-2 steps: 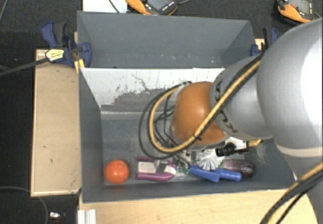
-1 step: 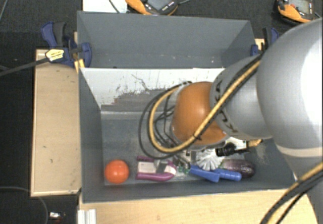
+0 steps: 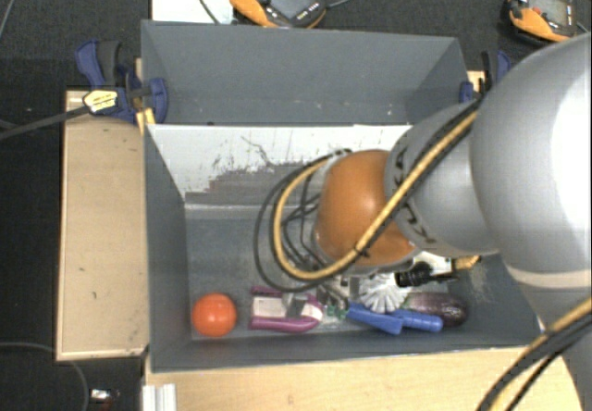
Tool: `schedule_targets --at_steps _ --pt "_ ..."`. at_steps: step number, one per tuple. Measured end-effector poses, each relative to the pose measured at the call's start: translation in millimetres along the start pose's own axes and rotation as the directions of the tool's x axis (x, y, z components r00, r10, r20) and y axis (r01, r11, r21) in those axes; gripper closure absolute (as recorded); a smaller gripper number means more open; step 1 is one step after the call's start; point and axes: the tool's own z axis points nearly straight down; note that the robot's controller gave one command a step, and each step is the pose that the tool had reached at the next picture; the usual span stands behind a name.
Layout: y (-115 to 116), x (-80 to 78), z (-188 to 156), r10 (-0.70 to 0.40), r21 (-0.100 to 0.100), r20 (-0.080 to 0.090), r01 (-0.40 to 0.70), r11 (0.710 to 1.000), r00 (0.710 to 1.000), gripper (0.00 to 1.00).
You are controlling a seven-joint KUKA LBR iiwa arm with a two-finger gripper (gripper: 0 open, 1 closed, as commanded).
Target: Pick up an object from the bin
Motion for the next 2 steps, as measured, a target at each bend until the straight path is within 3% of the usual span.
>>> schedule_targets --at_steps 1,2 --pt "-32.6 -26.3 9.2 -0.168 -0.01 0.012 0.168 0.986 0.986 1.0" --pt "-32.6 -26.3 9.2 -0.168 -0.01 0.012 0.168 0.986 0.986 1.0"
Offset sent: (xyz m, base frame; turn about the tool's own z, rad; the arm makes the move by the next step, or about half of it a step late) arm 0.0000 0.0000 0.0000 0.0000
